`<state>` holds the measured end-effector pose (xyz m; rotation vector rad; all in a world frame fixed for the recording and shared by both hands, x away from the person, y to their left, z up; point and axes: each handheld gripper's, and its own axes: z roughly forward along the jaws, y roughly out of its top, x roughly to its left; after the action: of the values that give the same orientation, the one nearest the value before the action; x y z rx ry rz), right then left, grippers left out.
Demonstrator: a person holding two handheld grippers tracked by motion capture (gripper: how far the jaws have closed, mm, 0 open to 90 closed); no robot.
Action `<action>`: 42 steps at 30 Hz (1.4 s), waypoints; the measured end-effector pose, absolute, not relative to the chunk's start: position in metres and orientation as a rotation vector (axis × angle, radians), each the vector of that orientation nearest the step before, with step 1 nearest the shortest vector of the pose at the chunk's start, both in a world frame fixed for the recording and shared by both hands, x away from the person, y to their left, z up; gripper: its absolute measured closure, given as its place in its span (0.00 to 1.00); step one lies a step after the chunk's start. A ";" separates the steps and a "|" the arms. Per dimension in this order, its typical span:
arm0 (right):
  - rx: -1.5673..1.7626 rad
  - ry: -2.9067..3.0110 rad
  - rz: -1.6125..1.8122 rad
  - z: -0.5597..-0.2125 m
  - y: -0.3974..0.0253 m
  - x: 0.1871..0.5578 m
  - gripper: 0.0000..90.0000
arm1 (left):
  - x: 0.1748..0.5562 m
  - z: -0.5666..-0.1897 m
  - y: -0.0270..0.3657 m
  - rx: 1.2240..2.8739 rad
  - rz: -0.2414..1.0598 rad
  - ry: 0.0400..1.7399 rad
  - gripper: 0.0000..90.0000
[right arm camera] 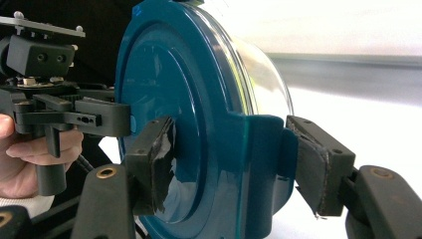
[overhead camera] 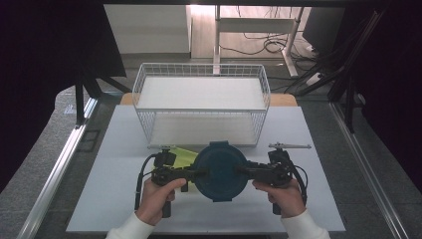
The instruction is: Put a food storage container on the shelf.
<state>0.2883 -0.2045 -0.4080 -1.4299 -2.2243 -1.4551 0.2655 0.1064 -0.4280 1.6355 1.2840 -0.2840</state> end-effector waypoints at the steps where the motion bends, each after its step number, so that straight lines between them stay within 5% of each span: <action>1: -1.424 -2.227 -1.458 -0.407 -0.203 0.290 0.42 | 0.267 -0.426 0.107 1.637 -0.278 1.283 0.41; 42: -1.386 -2.253 -1.471 -0.348 -0.175 0.353 0.42 | 0.322 -0.371 0.133 1.606 -0.233 1.276 0.41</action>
<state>0.3526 -0.1755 -0.3481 -1.3859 -2.2526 -1.4705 0.3222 0.1335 -0.3711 1.6062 1.2755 -0.2334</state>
